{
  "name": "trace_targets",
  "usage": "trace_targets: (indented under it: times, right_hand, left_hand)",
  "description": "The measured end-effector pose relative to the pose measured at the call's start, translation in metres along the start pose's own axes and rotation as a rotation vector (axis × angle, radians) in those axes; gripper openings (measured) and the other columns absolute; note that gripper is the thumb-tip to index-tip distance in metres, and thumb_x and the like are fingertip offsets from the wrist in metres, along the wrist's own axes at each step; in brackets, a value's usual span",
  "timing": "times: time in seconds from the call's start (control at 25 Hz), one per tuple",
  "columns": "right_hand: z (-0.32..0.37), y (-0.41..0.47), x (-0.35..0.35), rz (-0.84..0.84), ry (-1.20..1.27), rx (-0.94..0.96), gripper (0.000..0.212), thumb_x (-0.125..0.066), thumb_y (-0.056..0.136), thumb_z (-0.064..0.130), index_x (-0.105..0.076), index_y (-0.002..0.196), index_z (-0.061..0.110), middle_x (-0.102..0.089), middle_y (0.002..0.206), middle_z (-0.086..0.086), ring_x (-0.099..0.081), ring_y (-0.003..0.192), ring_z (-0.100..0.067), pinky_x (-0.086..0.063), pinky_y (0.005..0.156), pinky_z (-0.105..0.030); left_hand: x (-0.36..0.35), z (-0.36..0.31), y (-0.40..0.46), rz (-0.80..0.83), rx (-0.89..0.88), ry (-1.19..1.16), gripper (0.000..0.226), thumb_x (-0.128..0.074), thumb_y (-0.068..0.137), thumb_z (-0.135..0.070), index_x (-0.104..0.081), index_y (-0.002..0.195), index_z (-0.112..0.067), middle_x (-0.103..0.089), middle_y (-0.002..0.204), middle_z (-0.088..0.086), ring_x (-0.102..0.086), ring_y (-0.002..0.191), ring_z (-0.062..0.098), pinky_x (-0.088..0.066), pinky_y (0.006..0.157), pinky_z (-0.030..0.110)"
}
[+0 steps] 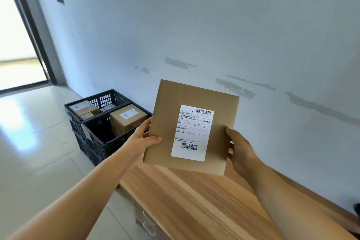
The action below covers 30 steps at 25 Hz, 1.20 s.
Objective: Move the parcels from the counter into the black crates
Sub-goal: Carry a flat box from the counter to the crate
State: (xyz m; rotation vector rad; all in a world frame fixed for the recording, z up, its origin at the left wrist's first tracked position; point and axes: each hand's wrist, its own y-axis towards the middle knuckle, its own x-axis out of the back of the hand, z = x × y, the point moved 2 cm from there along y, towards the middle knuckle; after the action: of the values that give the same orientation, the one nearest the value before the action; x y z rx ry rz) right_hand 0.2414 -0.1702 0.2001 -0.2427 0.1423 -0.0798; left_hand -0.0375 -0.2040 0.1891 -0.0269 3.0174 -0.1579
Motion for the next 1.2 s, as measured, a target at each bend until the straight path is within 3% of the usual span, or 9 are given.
trace_targets:
  times: [0.12,0.32,0.48,0.6,0.8,1.2]
  right_hand:
    - [-0.029,-0.002,-0.087,0.064,-0.031,-0.005,0.016,-0.050,0.097,0.029,-0.061,0.104,0.019,-0.062,0.102,0.003,-0.055,0.094,-0.015,-0.043,0.088,-0.036]
    - [-0.071,-0.008,-0.212,0.167,-0.053,-0.055,0.022,-0.051,0.098,0.027,-0.060,0.114,0.015,-0.063,0.108,-0.001,-0.056,0.098,-0.018,-0.045,0.093,-0.041]
    - [-0.084,0.004,-0.274,0.209,-0.074,-0.081,0.022,-0.050,0.098,0.027,-0.059,0.116,0.016,-0.064,0.110,0.000,-0.057,0.100,-0.017,-0.046,0.091,-0.040]
    - [-0.093,0.029,-0.312,0.217,-0.088,-0.118,0.018,-0.051,0.098,0.026,-0.060,0.111,0.017,-0.063,0.108,0.000,-0.056,0.100,-0.017,-0.045,0.091,-0.040]
    - [-0.112,0.092,-0.382,0.224,-0.096,-0.177,0.017,-0.051,0.098,0.027,-0.058,0.111,0.019,-0.061,0.108,-0.001,-0.056,0.097,-0.017,-0.043,0.089,-0.038]
    - [-0.117,0.249,-0.547,0.368,-0.085,-0.282,0.025,-0.049,0.099,0.026,-0.054,0.123,0.019,-0.064,0.111,0.000,-0.060,0.098,-0.015,-0.048,0.078,-0.031]
  left_hand:
    - [0.085,0.002,-0.016,-0.055,0.037,0.033,0.066,-0.062,0.087,0.000,-0.040,0.134,-0.040,-0.063,0.120,-0.001,-0.063,0.101,0.018,-0.054,0.074,0.028]
    - [0.212,0.005,-0.037,-0.160,0.100,0.138,0.068,-0.059,0.088,-0.001,-0.038,0.138,-0.042,-0.063,0.120,-0.003,-0.059,0.107,0.021,-0.049,0.088,0.042]
    - [0.272,0.002,-0.030,-0.212,0.122,0.163,0.063,-0.058,0.089,-0.003,-0.041,0.135,-0.042,-0.062,0.121,-0.005,-0.059,0.108,0.021,-0.047,0.096,0.048]
    - [0.303,0.008,-0.015,-0.258,0.154,0.144,0.061,-0.058,0.090,-0.004,-0.039,0.137,-0.039,-0.060,0.120,-0.004,-0.058,0.106,0.020,-0.046,0.094,0.044]
    - [0.359,0.007,0.032,-0.338,0.207,0.121,0.059,-0.057,0.092,-0.005,-0.036,0.138,-0.035,-0.055,0.114,-0.009,-0.055,0.102,0.017,-0.042,0.091,0.038]
    - [0.500,-0.016,0.190,-0.510,0.272,0.110,0.057,-0.051,0.093,0.001,-0.040,0.139,-0.030,-0.057,0.117,0.001,-0.060,0.099,0.022,-0.049,0.078,0.031]
